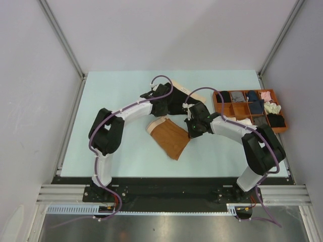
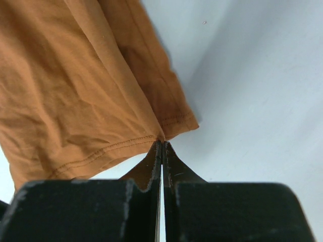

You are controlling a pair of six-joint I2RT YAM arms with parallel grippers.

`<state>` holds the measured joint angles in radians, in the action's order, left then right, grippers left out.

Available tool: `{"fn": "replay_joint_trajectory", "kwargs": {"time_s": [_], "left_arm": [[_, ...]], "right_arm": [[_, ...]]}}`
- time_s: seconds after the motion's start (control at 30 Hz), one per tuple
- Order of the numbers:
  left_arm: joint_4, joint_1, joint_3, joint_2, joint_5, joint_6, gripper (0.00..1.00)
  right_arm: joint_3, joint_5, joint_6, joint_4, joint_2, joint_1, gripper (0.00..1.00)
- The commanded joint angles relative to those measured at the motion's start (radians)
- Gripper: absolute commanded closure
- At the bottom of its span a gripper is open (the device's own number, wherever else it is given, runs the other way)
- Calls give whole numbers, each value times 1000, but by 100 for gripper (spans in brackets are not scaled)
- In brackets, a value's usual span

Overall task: Roll the underwear
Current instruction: Fold the underwear at the center of the board.

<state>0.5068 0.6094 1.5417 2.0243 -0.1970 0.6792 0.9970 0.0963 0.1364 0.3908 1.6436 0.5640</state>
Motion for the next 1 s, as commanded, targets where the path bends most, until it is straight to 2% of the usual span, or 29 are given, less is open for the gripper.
{"fn": "replay_joint_trajectory", "kwargs": {"time_s": [0.0, 0.37, 0.43, 0.47, 0.5, 0.53, 0.57, 0.63, 0.67, 0.77, 0.87, 0.9, 0.97], "left_arm": [[19, 3, 66, 27, -16, -20, 100], [26, -8, 66, 42, -59, -7, 100], [24, -13, 67, 47, -62, -4, 100], [25, -17, 69, 48, -64, -6, 100], [26, -20, 67, 51, -62, -4, 100], [26, -28, 66, 53, -62, -1, 100], [27, -33, 64, 53, -62, 0, 99], [16, -45, 55, 40, -56, 5, 100], [10, -48, 51, 33, -55, 5, 99], [-11, -60, 35, 16, -42, 2, 92], [-31, -63, 38, 16, -18, -24, 72], [-31, -65, 38, 14, -13, -33, 58], [-36, -65, 34, 8, -10, -40, 48]], "right_arm": [[0, 2, -26, -50, 22, -13, 100], [0, -18, -27, -113, 45, -30, 100], [0, -18, -27, -131, 50, -36, 97], [0, -17, -27, -138, 50, -44, 92], [0, -7, -27, -141, 47, -50, 82], [0, -4, -29, -142, 35, -56, 72], [0, 2, -27, -142, 24, -61, 56], [0, -1, -26, -121, -23, -75, 45], [0, -12, -24, -112, -42, -76, 34], [0, -30, -23, -66, -116, -82, 33], [0, -23, 3, -20, -206, -64, 33], [0, -20, 14, -12, -228, -53, 33], [0, -12, 54, 0, -289, 5, 33]]}}
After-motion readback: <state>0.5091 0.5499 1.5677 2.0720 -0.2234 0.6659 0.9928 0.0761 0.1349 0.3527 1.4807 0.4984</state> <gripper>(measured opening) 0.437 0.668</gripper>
